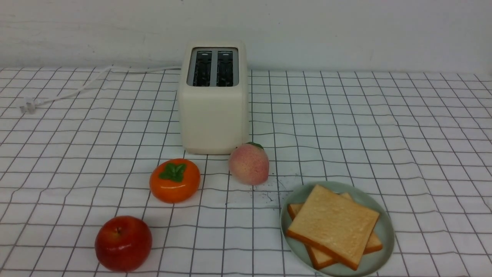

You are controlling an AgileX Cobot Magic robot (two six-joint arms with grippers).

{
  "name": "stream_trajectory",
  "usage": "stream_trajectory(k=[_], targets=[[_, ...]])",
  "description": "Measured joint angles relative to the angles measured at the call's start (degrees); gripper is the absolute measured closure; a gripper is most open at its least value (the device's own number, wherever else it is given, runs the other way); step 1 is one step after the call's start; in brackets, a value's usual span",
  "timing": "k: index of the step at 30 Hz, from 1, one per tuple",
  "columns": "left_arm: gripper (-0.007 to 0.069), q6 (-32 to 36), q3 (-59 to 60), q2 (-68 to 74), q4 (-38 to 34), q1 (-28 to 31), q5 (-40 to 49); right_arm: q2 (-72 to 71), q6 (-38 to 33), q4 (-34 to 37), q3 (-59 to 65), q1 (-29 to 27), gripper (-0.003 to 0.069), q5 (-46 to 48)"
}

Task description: Take toasted bread from bread machine on white checkered table place on plate.

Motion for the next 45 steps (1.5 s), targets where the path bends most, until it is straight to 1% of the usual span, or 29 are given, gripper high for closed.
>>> stream_trajectory(k=[16, 18, 20, 21, 22, 23, 24, 25, 26, 27, 28, 29, 30, 32, 34, 35, 36, 37, 40, 42, 45], targets=[[0.0580, 0.0, 0.0, 0.0, -0.1, 0.0, 0.0, 0.0, 0.1, 0.0, 0.0, 0.0, 0.0624, 0.0], [0.0577, 0.0, 0.0, 0.0, -2.4, 0.0, -0.1, 0.0, 0.1, 0.0, 0.0, 0.0, 0.0624, 0.0], [0.0581, 0.7, 0.0, 0.0, -7.5, 0.9, -0.7, 0.0, 0.1, 0.0, 0.0, 0.0, 0.0624, 0.0], [0.0592, 2.8, 0.1, 0.0, -12.2, 2.3, -1.6, 0.0, 0.1, 0.0, 0.0, 0.0, 0.0624, 0.0], [0.0603, 5.8, 0.4, 0.0, -14.8, 3.6, -2.5, 0.0, 0.1, 0.0, 0.0, 0.0, 0.0624, 0.0], [0.0627, 9.4, 0.9, 0.0, -18.5, 6.1, -4.1, 0.0, 0.1, 0.0, 0.0, 0.0, 0.0624, 0.0], [0.0631, 10.2, 1.1, 0.0, -19.1, 6.6, -4.4, 0.0, 0.1, 0.0, 0.0, 0.0, 0.0623, 0.0], [0.0638, 17.1, 3.0, 0.0, -24.0, 11.0, -7.5, 0.0, 0.1, 0.0, 0.0, 0.0, 0.0621, 0.0], [0.0638, 17.1, 3.0, 0.0, -24.6, 11.6, -8.0, 0.0, 0.1, 0.0, 0.0, 0.0, 0.0620, 0.0], [0.0638, 23.0, 5.7, 0.0, -29.8, 17.7, -13.1, 0.0, 0.1, 0.0, 0.0, 0.0, 0.0618, 0.0], [0.0638, 25.7, 7.5, 0.0, -33.1, 21.2, -16.0, 0.0, 0.1, 0.0, 0.0, 0.0, 0.0617, 0.0], [0.0638, 26.3, 7.8, -0.1, -33.7, 21.2, -16.0, 0.0, 0.1, 0.0, 0.0, 0.0, 0.0617, 0.0], [0.0638, 29.6, 10.3, -0.5, -37.9, 25.9, -19.9, 0.0, 0.1, 0.0, 0.0, 0.0, 0.0616, 0.0], [0.0638, 33.8, 13.9, -1.5, -42.7, 33.0, -22.7, 0.0, 0.1, 0.0, 0.0, 0.0, 0.0613, 0.0], [0.0638, 35.4, 15.7, -1.6, -43.8, 35.9, -23.0, 0.0, 0.1, 0.0, 0.0, 0.0, 0.0611, 0.0], [0.0638, 36.5, 18.1, -1.7, -44.9, 38.9, -22.4, 0.0, 0.1, 0.0, 0.0, 0.0, 0.0609, 0.0], [0.0638, 36.6, 18.1, -1.7, -45.0, 39.2, -22.3, 0.0, 0.1, 0.0, 0.0, 0.0, 0.0609, 0.0], [0.0638, 36.9, 18.9, -1.7, -45.3, 40.9, -18.8, 0.0, 0.1, 0.0, 0.0, 0.0, 0.0608, 0.0], [0.0638, 37.1, 19.3, -1.7, -44.9, 41.8, -9.7, 0.0, 0.1, 0.0, 0.0, 0.0, 0.0609, 0.0], [0.0638, 37.1, 19.3, -1.7, -44.9, 41.6, -7.0, 0.0, 0.1, 0.0, 0.0, 0.0, 0.0606, 0.0], [0.0638, 37.1, 19.3, -1.7, -44.9, 41.1, -6.8, 0.0, 0.1, 0.0, 0.0, 0.0, 0.0605, 0.0]])
